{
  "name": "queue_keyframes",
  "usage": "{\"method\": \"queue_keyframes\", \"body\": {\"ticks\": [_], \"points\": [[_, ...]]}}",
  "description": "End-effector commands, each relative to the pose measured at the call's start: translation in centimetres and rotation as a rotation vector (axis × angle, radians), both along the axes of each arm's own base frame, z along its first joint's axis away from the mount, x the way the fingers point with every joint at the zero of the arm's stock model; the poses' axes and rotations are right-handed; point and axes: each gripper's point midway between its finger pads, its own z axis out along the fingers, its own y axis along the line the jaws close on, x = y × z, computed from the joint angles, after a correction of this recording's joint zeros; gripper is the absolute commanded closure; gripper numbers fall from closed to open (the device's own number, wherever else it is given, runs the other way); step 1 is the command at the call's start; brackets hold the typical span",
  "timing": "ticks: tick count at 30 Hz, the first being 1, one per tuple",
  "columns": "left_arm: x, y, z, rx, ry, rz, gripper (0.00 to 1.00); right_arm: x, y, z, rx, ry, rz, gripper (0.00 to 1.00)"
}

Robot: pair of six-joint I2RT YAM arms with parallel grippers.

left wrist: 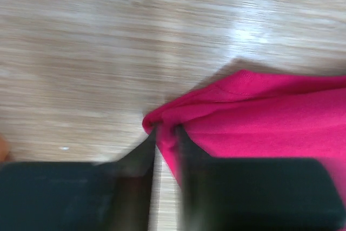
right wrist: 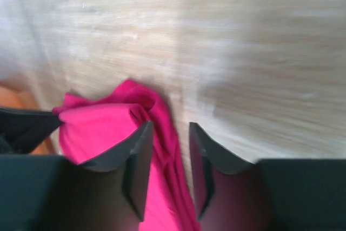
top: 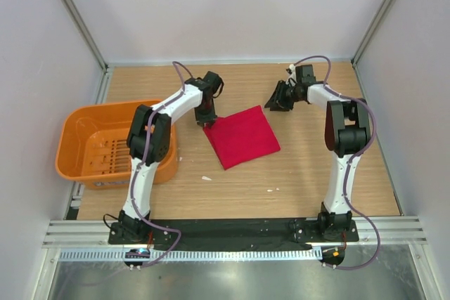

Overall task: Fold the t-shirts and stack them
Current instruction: Fold the tshirt

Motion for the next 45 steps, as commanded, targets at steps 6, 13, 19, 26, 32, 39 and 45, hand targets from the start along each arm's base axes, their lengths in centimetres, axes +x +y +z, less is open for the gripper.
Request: {"method": "queue_keyframes", "body": {"ticks": [6, 13, 19, 26, 32, 39, 45], "points": [[1.3, 3.8, 9.6, 0.128, -0.248, 0.009, 0.45, 0.5, -3.1, 3.5, -0.162, -0.034, 0.011, 0.42], [-2.5, 0.5, 9.3, -0.126, -0.184, -0.071, 0.36, -4.4, -0.8, 4.4, -0.007, -0.01, 0.06, 0.3], [-5.5, -1.7, 5.9, -0.264, -0.072, -0.09, 0.44, -7.0, 0.6, 2.3, 0.026, 0.017, 0.147, 0.24], [-6.8, -1.2, 9.5, -0.299, -0.177, -0.119, 0.43, -5.3, 1.2, 0.0, -0.031, 0.006, 0.229, 0.19], [-9.0, -0.8, 10.3, -0.338, -0.173, -0.113, 0.43, -2.0, 1.1, 0.0, -0.089, -0.038, 0.244, 0.22], [-11.9, 0.6, 9.9, -0.342, -0.165, -0.106, 0.43, -0.9, 2.7, -1.3, -0.107, -0.027, 0.338, 0.33], [-12.5, 0.8, 9.7, -0.351, -0.162, -0.096, 0.43, -2.5, 5.0, -3.2, -0.099, 0.012, 0.413, 0.41]]}}
